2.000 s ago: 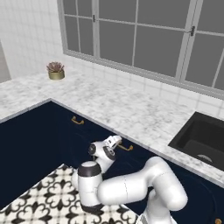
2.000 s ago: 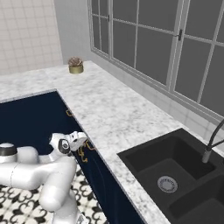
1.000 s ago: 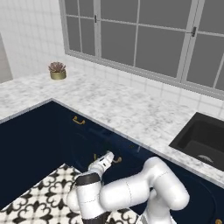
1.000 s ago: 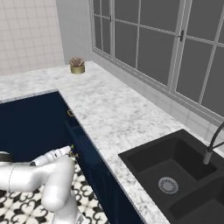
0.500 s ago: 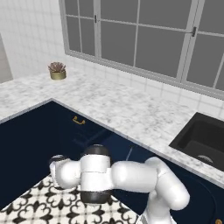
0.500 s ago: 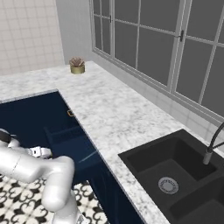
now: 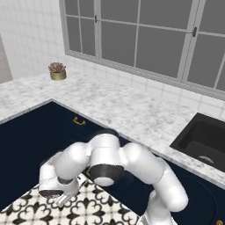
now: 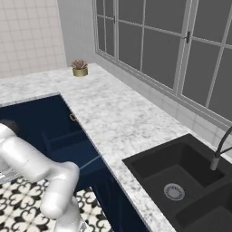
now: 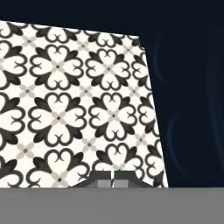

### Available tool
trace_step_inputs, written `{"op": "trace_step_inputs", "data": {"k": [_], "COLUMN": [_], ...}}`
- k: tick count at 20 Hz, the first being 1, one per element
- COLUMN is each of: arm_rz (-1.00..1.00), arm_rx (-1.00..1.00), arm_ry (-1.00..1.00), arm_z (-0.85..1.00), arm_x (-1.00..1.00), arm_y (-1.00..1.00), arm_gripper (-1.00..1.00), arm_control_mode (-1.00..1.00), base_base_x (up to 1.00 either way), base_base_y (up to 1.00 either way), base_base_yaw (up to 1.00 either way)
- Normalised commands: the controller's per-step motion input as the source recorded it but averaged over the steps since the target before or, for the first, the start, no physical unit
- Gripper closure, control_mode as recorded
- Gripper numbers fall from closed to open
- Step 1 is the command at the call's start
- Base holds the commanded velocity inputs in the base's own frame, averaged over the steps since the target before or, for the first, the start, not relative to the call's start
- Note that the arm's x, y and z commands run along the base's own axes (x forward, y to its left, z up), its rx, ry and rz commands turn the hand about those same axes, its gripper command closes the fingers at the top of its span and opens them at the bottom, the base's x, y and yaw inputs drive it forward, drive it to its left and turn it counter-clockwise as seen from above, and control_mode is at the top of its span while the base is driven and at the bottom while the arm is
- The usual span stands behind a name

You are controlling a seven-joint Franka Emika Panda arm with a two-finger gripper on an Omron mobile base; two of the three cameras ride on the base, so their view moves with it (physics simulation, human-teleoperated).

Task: Take a straw from the drawer in front and place it inside the glass cup on the dining counter.

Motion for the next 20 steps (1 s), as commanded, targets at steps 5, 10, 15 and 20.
{"op": "trace_step_inputs", "data": {"k": [5,10,15,20], "arm_rz": [-0.02,-0.07,-0.33,-0.37], "arm_rx": [0.17,0.26,0.28,0.28], "arm_ry": [-0.14,-0.47,-0.21,0.29], "arm_z": [0.64,1.0,1.0,1.0], "arm_x": [-0.87,-0.16,0.41,0.83], "arm_y": [0.46,-0.01,-0.25,-0.61], "arm_gripper": [1.0,1.0,1.0,1.0], "arm_control_mode": [-1.0,-1.0,-1.0,-1.0], "base_base_x": [0.0,0.0,0.0,0.0], "base_base_y": [0.0,0.0,0.0,0.0], "base_base_yaw": [0.0,0.0,0.0,0.0]}}
